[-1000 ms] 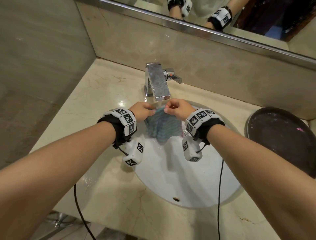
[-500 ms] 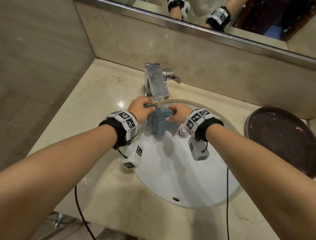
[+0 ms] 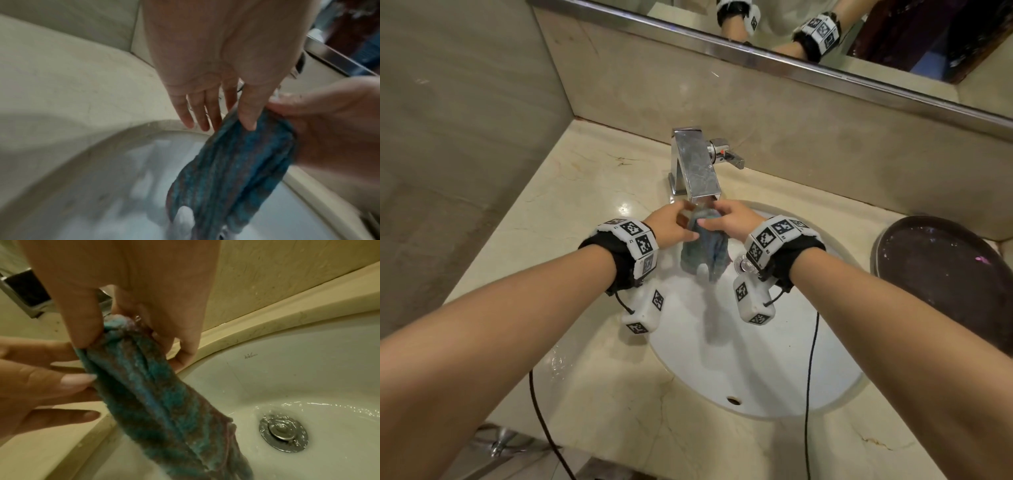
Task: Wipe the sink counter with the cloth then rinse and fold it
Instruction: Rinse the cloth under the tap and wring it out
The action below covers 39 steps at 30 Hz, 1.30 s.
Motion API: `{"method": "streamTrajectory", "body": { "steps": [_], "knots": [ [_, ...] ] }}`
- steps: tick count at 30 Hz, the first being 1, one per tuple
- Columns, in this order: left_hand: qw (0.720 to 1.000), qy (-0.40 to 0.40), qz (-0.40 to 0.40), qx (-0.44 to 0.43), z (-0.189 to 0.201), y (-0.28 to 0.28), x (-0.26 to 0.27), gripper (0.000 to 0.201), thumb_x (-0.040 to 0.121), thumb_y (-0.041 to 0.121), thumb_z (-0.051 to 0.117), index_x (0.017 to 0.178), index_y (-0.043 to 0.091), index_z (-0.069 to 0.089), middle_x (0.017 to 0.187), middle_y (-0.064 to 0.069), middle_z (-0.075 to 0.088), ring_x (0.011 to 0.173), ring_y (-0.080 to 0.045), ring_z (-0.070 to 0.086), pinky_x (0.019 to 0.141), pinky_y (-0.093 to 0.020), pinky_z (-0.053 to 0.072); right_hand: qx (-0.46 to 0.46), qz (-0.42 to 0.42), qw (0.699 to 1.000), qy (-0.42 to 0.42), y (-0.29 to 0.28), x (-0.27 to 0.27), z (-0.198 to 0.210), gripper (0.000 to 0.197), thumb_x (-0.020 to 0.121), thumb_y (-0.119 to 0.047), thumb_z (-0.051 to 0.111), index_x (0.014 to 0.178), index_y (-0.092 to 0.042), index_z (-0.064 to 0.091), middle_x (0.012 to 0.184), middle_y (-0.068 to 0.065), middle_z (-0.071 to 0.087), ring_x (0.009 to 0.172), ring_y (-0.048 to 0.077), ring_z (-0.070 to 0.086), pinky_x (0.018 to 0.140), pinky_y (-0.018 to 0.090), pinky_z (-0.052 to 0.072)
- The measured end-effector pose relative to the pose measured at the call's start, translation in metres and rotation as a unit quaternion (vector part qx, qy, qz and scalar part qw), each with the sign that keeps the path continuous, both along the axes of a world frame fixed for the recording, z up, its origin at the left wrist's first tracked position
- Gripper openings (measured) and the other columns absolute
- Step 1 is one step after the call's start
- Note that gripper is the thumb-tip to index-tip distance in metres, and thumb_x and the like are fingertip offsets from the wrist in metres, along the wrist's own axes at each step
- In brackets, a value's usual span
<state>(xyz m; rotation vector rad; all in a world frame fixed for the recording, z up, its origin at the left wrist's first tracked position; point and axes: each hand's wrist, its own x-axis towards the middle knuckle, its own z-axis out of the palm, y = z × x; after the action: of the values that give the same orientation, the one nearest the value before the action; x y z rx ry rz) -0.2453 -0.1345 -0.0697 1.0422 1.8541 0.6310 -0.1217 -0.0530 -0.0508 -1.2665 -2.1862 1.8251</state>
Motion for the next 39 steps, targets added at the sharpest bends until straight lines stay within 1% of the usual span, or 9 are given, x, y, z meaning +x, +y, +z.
{"method": "streamTrajectory", "body": {
  "steps": [5, 8, 17, 22, 27, 30, 33, 37, 39],
  "knots": [
    [0.999, 0.015, 0.014, 0.024, -0.001, 0.002, -0.007, 0.030, 0.081, 0.002, 0.064, 0.111, 0.004, 0.058, 0.080, -0.007, 0.055, 0.074, -0.020, 0.053, 0.074, -0.028, 0.046, 0.066, 0.065, 0.993, -0.080, 0.010, 0.005, -0.006, 0.016, 0.080, -0.001, 0.066, 0.093, -0.009, 0.062, 0.087, 0.006, 0.059, 0.086, 0.020, 0.053, 0.082, 0.033, 0.042],
    [0.999, 0.016, 0.000, 0.031, 0.001, 0.002, -0.011, 0.016, 0.081, 0.003, 0.065, 0.085, 0.014, 0.054, 0.074, -0.001, 0.050, 0.073, -0.018, 0.048, 0.065, -0.022, 0.040, 0.114, 0.101, 0.973, -0.172, 0.013, 0.009, -0.008, 0.023, 0.082, -0.006, 0.067, 0.104, -0.005, 0.062, 0.089, 0.007, 0.057, 0.084, 0.019, 0.051, 0.073, 0.024, 0.040],
    [0.998, 0.027, 0.012, 0.052, -0.006, 0.001, -0.009, 0.043, 0.078, 0.005, 0.069, 0.057, 0.018, 0.034, 0.061, 0.005, 0.043, 0.061, -0.013, 0.042, 0.058, -0.022, 0.033, 0.134, -0.026, 0.979, -0.150, 0.015, 0.006, -0.012, 0.014, 0.089, -0.013, 0.054, 0.102, -0.010, 0.059, 0.090, 0.007, 0.053, 0.079, 0.019, 0.049, 0.058, 0.023, 0.036],
    [0.998, 0.011, 0.047, 0.034, -0.008, -0.005, -0.018, 0.029, 0.074, 0.014, 0.075, 0.088, 0.019, 0.050, 0.063, 0.004, 0.046, 0.057, -0.009, 0.043, 0.057, -0.022, 0.035, 0.104, -0.012, 0.992, -0.073, 0.014, 0.006, -0.003, 0.014, 0.086, -0.004, 0.058, 0.100, -0.005, 0.062, 0.089, 0.010, 0.054, 0.074, 0.016, 0.049, 0.049, 0.005, 0.036],
    [0.999, -0.016, 0.011, 0.028, -0.003, -0.007, -0.013, 0.062, 0.075, 0.007, 0.073, 0.130, 0.012, 0.046, 0.094, -0.006, 0.058, 0.085, -0.017, 0.055, 0.085, -0.028, 0.046, 0.089, 0.016, 0.994, -0.060, 0.009, 0.005, 0.003, 0.029, 0.085, -0.001, 0.059, 0.114, -0.001, 0.062, 0.100, 0.014, 0.062, 0.090, 0.018, 0.055, 0.069, 0.021, 0.043],
    [0.998, -0.039, -0.012, 0.038, -0.001, -0.003, -0.006, 0.063, 0.076, -0.002, 0.069, 0.133, 0.008, 0.043, 0.120, -0.013, 0.057, 0.111, -0.025, 0.053, 0.101, -0.035, 0.043, 0.079, 0.030, 0.994, -0.066, 0.007, 0.002, 0.004, 0.034, 0.086, -0.003, 0.060, 0.120, -0.007, 0.060, 0.104, 0.010, 0.063, 0.092, 0.021, 0.057, 0.074, 0.022, 0.044],
    [0.998, -0.049, -0.012, 0.036, 0.000, 0.000, 0.001, 0.055, 0.078, -0.004, 0.066, 0.129, 0.004, 0.046, 0.105, -0.012, 0.057, 0.098, -0.023, 0.056, 0.087, -0.030, 0.047, 0.094, 0.043, 0.993, -0.065, 0.007, 0.002, 0.004, 0.032, 0.084, 0.001, 0.060, 0.116, -0.002, 0.061, 0.097, 0.005, 0.059, 0.087, 0.017, 0.054, 0.062, 0.012, 0.044],
    [0.997, 0.078, -0.006, 0.026, -0.005, 0.003, -0.002, 0.033, 0.081, 0.009, 0.066, 0.114, 0.005, 0.062, 0.101, -0.013, 0.063, 0.089, -0.021, 0.055, 0.081, -0.027, 0.043, 0.103, 0.033, 0.991, -0.081, 0.015, 0.005, -0.002, 0.029, 0.080, 0.004, 0.064, 0.109, 0.001, 0.062, 0.093, 0.007, 0.059, 0.088, 0.019, 0.054, 0.080, 0.028, 0.045],
    [0.997, 0.045, 0.026, 0.050, -0.005, 0.002, -0.006, 0.025, 0.083, 0.006, 0.063, 0.108, 0.003, 0.066, 0.095, -0.009, 0.062, 0.090, -0.020, 0.054, 0.080, -0.025, 0.040, 0.144, 0.071, 0.976, -0.145, 0.018, 0.006, -0.005, 0.029, 0.078, 0.003, 0.066, 0.107, -0.001, 0.063, 0.092, 0.006, 0.058, 0.086, 0.017, 0.053, 0.071, 0.025, 0.044]
  ]
}}
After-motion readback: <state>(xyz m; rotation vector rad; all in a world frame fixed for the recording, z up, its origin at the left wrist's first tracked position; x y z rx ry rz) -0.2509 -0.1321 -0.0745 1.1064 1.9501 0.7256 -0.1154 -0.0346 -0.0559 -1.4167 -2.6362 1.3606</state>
